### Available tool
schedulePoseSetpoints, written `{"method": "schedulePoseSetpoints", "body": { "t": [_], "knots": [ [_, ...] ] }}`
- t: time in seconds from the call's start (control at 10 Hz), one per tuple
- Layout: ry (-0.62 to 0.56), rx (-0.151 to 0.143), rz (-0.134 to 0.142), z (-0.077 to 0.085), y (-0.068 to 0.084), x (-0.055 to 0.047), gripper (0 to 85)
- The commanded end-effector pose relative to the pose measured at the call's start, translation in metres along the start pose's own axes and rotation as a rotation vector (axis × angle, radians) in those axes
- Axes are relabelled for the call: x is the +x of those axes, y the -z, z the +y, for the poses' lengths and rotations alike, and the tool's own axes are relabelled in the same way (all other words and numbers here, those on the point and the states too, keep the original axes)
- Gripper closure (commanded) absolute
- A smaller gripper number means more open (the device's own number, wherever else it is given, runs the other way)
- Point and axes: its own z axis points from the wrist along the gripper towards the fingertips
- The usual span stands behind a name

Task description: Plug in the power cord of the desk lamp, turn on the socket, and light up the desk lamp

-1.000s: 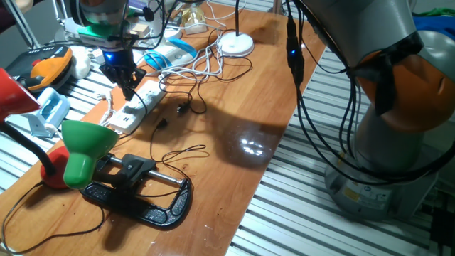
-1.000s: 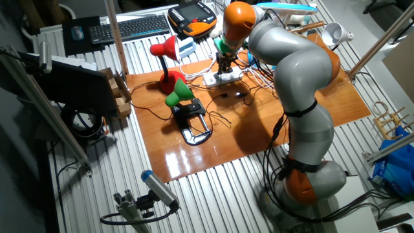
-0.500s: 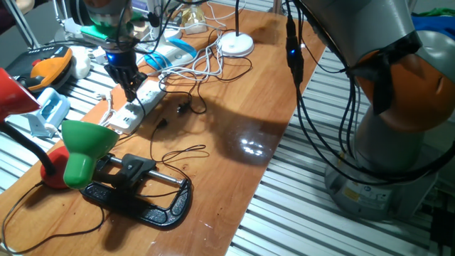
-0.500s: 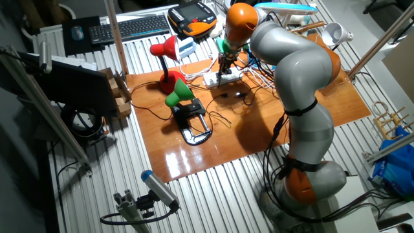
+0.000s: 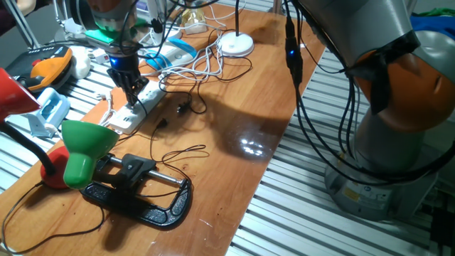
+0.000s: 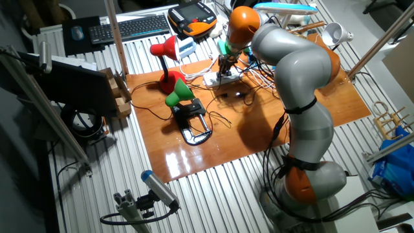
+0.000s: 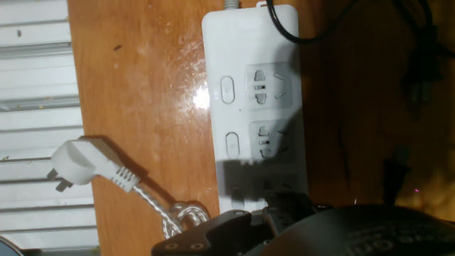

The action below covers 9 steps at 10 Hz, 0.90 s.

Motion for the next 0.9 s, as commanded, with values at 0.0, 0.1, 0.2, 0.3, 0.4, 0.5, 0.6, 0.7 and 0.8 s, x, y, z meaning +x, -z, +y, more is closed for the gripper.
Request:
{"method": "schedulePoseSetpoints", "body": {
  "t": [0.0, 0.1, 0.2, 0.3, 0.4, 0.5, 0.6, 0.7, 0.8],
  "knots": [
    [-0.006, 0.002, 0.003, 0.0004, -0.0008, 0.0001, 85.0],
    [-0.009, 0.005, 0.003, 0.0004, -0.0012, 0.0001, 85.0],
    [-0.011, 0.006, 0.006, 0.0005, -0.0018, -0.0002, 85.0],
    [-0.015, 0.006, 0.010, 0.0011, -0.0041, -0.0001, 85.0],
    [-0.017, 0.005, 0.014, 0.0018, -0.0064, 0.0000, 85.0],
    [-0.020, 0.003, 0.014, 0.0025, -0.0079, 0.0002, 85.0],
    [-0.020, 0.001, 0.012, 0.0033, -0.0087, 0.0003, 85.0],
    [-0.022, 0.001, 0.011, 0.0037, -0.0092, 0.0000, 85.0],
    [-0.029, 0.001, 0.011, 0.0039, -0.0095, -0.0002, 85.0]
  ]
}}
